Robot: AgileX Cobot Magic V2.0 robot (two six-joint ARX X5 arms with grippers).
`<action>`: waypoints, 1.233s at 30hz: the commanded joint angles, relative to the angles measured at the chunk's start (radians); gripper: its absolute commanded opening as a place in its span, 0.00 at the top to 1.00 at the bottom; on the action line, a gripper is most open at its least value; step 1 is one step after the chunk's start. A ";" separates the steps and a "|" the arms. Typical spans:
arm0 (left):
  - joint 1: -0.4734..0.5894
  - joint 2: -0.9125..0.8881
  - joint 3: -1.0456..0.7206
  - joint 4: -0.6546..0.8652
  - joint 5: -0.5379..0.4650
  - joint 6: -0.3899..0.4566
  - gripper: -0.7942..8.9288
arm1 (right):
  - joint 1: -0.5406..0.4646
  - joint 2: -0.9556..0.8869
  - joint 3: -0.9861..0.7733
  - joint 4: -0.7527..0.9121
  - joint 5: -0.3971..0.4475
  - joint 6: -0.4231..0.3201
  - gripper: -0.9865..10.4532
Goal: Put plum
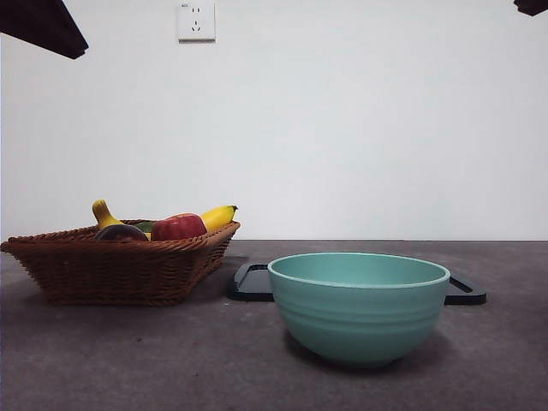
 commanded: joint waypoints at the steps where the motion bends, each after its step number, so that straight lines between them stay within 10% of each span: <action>1: -0.005 0.006 0.010 0.008 0.003 0.005 0.91 | 0.007 0.004 0.016 0.023 0.001 -0.009 0.91; 17: -0.005 -0.004 0.010 0.007 0.003 0.005 0.91 | 0.007 0.004 0.016 0.029 0.001 -0.008 0.91; 21: 0.019 -0.058 0.010 0.056 -0.003 0.114 0.91 | 0.007 0.004 0.016 0.029 0.001 -0.008 0.91; 37: 0.279 -0.517 -0.405 0.839 -0.322 0.125 0.91 | 0.007 0.004 0.016 0.029 0.001 -0.008 0.91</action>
